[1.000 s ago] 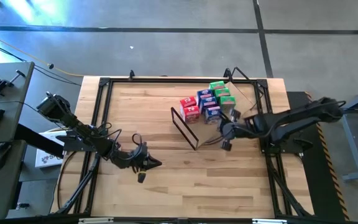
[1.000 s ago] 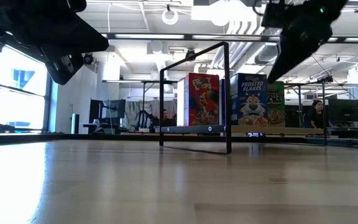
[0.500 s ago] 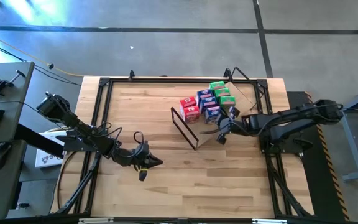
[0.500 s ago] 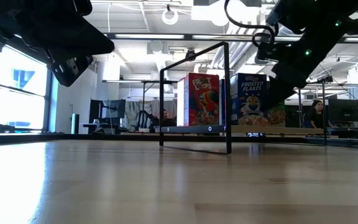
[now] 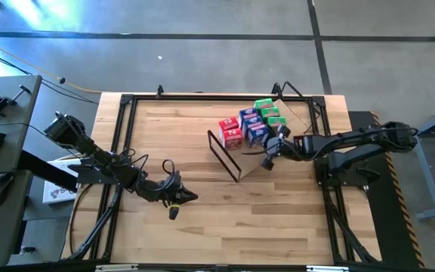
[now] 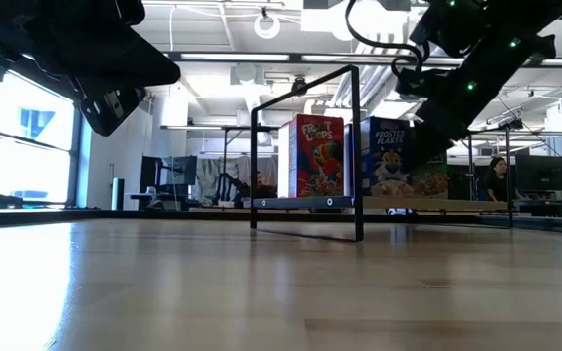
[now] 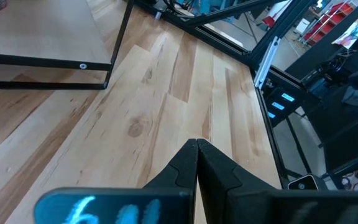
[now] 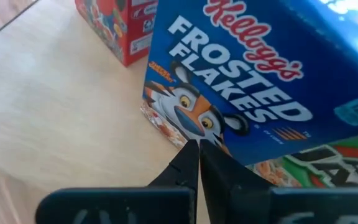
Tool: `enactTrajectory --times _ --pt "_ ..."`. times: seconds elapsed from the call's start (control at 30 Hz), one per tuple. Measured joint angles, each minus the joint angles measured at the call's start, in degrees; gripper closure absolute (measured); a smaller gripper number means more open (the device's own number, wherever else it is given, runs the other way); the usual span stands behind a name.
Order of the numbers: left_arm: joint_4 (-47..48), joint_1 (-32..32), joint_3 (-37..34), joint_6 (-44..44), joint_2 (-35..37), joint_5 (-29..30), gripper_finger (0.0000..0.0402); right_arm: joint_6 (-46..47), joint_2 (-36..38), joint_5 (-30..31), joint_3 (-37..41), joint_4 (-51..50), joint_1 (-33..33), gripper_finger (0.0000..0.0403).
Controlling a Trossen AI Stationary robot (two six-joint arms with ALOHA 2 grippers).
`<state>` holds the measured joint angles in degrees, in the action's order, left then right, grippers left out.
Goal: Stack cereal on shelf
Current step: Put the blue cereal box on the shelf aligned with the other blue cereal boxes, then put the red cereal box on the shelf aligned with the other red cereal boxes
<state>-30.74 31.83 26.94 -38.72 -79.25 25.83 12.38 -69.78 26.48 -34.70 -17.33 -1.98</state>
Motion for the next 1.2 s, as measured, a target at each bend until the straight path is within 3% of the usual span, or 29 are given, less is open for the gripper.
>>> enactTrajectory --times 0.23,0.33,0.4,0.53,0.63,0.77,1.03,1.2 --pt "0.35 -0.33 0.42 0.99 0.01 -0.24 0.0401 -1.16 0.19 -0.16 -0.43 1.26 0.69 0.0401" --pt "3.34 -0.37 3.36 4.42 1.31 -4.90 0.0402 -1.03 1.47 -0.50 -1.97 0.46 3.61 0.0401" --pt "11.17 -0.31 7.49 5.36 3.30 -7.77 0.0401 -0.91 2.71 -0.47 -2.71 0.08 6.20 0.0401" --pt "41.27 0.75 19.62 2.54 6.44 -10.52 0.0391 -0.06 5.06 1.10 -3.10 -0.26 11.29 0.0401" --pt "65.27 2.12 29.65 1.05 6.39 -12.67 0.0365 2.22 5.49 2.46 -3.10 -1.11 14.52 0.0401" --pt "85.95 3.16 38.64 -2.36 5.17 -18.21 0.0313 4.32 5.55 3.57 -3.10 -1.37 18.02 0.0401" --pt "109.38 0.80 39.19 -7.70 4.93 -23.25 0.0195 5.73 5.57 5.03 -3.10 -1.32 22.25 0.0401" --pt "111.58 -2.51 36.66 -5.08 4.71 -23.22 0.0153 6.68 5.57 4.98 -3.10 -1.28 22.43 0.0401"
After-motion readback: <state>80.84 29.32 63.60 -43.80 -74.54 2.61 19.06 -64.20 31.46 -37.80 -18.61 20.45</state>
